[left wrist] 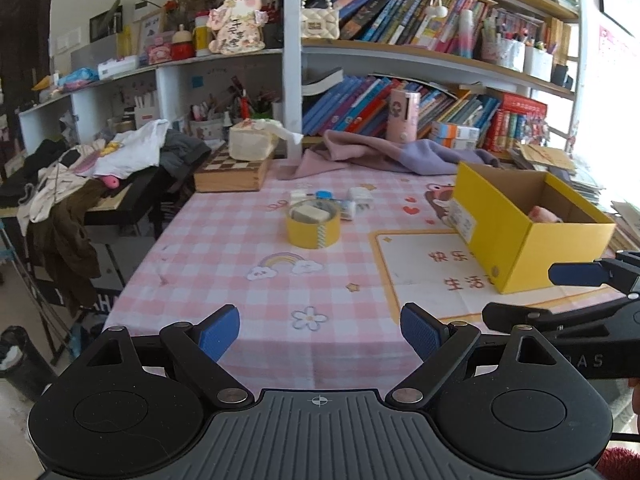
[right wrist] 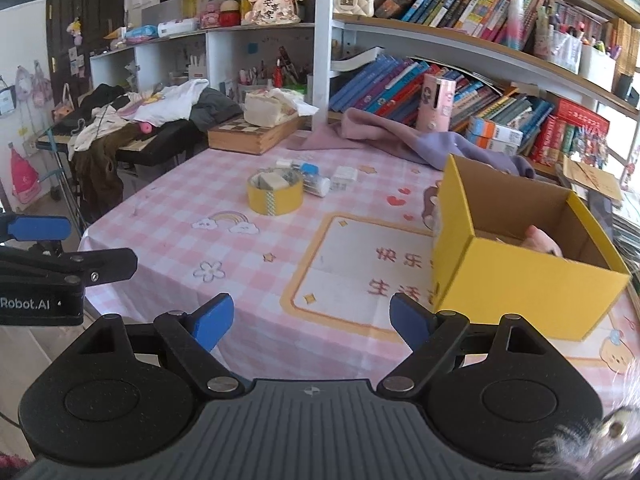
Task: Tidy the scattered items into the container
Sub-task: 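Withdraw both tools from the box back over the table, then move the left tool toward the yellow tape roll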
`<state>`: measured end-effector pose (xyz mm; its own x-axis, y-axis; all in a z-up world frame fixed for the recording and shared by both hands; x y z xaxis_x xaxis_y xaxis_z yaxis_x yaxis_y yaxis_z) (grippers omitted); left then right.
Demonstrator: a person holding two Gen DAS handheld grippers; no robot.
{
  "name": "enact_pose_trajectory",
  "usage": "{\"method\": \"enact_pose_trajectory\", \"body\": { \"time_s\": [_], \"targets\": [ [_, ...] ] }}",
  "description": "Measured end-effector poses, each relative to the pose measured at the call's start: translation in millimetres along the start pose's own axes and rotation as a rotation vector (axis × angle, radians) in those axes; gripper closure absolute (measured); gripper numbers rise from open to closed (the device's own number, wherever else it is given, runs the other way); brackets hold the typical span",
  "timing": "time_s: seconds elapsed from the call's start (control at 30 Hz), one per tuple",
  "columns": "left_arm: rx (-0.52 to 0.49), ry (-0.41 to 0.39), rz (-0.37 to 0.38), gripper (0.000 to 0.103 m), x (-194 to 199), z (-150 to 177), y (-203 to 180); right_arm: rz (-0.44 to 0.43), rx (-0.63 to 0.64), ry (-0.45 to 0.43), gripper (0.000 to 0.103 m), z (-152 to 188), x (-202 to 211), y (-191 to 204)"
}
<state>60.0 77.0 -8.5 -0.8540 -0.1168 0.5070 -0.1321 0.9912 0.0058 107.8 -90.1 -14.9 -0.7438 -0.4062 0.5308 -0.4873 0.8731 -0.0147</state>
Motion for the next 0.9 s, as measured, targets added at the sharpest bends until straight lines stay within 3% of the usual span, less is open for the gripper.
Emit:
{"method": "enact_pose_trajectory", "body": {
  "time_s": [0.9],
  "targets": [
    [-0.063, 0.121, -0.012, 0.012, -121, -51, -4, -0.068, 0.003, 0.055, 0.025, -70, -128, -38]
  ]
}}
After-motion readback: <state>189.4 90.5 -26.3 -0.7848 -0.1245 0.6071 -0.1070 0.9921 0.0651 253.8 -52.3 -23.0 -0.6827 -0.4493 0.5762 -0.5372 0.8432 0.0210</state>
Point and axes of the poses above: each gripper's, at about its wrist camera, not at the fingertips, and x roughly against the way its jaws point, y to its left, z to its underside, the point moved 5 cm from there along -x, roughly the way its jaws point, and after that the axes turned 4 degrees about -y, right-handed, at the moved point
